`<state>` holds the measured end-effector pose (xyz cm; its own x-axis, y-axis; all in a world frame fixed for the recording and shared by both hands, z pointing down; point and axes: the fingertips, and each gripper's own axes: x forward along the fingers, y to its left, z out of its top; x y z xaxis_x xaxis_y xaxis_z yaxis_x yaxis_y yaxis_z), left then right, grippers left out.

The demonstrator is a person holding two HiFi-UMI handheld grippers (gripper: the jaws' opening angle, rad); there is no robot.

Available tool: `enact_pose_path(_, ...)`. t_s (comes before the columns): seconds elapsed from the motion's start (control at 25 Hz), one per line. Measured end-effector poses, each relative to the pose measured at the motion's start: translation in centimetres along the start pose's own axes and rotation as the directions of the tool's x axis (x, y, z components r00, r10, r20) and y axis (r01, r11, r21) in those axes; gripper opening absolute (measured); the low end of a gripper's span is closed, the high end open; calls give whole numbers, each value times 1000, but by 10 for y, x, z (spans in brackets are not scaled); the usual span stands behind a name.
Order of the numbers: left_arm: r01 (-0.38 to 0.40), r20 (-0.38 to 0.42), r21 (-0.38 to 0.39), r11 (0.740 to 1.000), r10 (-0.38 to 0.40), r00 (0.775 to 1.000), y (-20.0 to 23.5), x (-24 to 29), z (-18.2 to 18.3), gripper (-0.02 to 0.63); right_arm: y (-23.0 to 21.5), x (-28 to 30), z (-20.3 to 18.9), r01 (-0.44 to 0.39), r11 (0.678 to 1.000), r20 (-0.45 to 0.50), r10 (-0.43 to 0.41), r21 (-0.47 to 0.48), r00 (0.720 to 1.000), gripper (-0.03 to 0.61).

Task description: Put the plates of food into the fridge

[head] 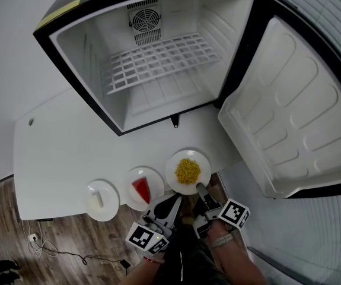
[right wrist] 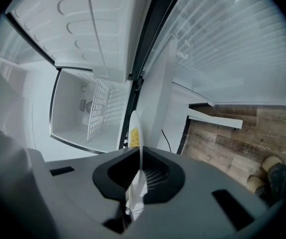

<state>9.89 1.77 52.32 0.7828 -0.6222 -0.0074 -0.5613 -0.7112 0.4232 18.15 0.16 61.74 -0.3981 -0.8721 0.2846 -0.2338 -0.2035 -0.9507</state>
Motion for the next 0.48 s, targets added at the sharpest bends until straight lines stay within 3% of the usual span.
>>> enact_pose_path(0.12, 10, 4, 9, 1000, -10, 1000, -1, 0, 9, 6, 3, -5, 2, -4, 999, 30, 2, 51, 1000, 14)
enact_pose_path(0.48, 34, 53, 57, 998, -37, 998, -5, -9, 56, 6, 38, -8, 1, -18, 996, 63, 13, 86, 998, 14)
